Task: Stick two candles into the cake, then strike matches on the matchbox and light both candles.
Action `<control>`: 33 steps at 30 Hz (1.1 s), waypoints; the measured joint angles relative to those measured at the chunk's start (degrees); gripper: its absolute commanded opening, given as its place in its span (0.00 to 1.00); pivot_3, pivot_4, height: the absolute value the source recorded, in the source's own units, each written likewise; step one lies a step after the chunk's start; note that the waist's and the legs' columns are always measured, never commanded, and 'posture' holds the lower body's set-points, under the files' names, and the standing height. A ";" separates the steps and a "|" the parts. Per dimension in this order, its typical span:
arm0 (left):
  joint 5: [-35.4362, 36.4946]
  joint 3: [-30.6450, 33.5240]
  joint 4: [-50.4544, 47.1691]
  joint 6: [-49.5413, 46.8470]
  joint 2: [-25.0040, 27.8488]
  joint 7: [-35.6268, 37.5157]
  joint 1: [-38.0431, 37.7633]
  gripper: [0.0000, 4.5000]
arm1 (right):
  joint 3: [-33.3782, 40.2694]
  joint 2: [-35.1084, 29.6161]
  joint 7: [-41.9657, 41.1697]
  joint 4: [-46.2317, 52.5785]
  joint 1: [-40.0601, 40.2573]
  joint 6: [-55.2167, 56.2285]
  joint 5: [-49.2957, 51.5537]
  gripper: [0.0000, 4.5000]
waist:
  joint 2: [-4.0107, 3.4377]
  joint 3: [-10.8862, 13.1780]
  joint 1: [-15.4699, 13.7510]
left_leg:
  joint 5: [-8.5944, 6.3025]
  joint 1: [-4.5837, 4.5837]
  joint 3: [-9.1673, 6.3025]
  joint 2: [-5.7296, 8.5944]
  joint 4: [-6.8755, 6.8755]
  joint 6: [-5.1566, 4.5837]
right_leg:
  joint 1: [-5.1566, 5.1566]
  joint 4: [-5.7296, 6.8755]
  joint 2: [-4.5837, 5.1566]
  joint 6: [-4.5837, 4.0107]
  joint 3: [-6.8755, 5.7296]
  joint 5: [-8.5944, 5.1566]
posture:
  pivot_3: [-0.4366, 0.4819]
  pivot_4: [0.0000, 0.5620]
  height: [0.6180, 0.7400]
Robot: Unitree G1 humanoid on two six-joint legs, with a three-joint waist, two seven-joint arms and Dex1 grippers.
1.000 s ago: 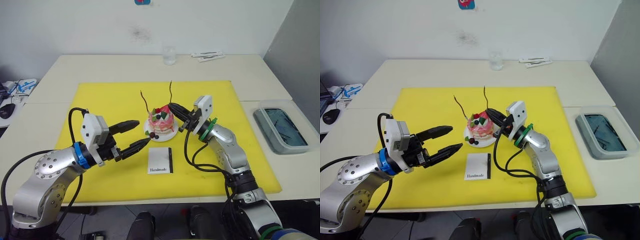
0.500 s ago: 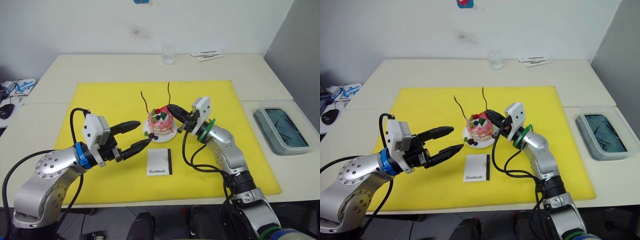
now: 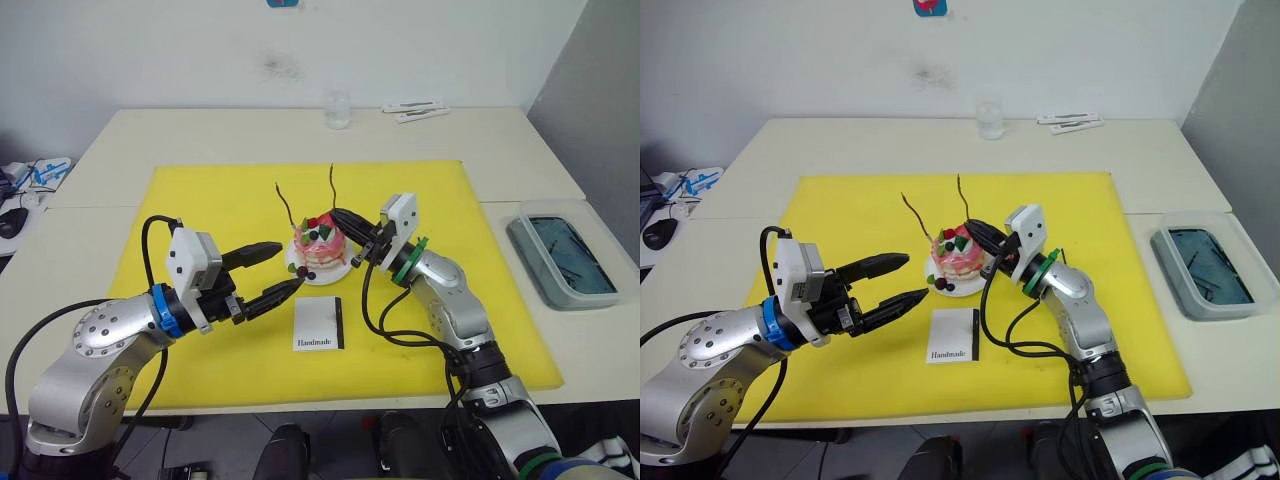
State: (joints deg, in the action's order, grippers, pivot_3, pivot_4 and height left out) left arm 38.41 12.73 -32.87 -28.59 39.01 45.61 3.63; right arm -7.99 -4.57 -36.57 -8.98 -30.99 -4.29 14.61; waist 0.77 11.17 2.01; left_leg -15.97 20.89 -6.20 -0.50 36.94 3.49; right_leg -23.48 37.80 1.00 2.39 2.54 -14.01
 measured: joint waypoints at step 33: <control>-0.03 -1.16 -0.13 -0.05 -0.01 -0.76 0.42 0.76 | 1.03 2.81 3.86 1.49 5.12 -1.38 0.59 0.00 | 0.00 0.00 0.03 | 0.00 -0.01 0.00 -0.01 0.00 0.00 | 0.00 0.00 -0.01 0.00 0.00 -0.01 | 0.48 0.27 1.00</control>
State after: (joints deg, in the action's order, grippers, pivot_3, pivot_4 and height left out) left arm 38.38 11.57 -33.00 -28.64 39.00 44.84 4.05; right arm -6.97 -1.76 -32.71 -7.49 -25.87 -5.67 15.19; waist 0.78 11.17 2.04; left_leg -15.97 20.87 -6.20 -0.51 36.94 3.49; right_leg -23.48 37.80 0.99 2.39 2.54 -14.01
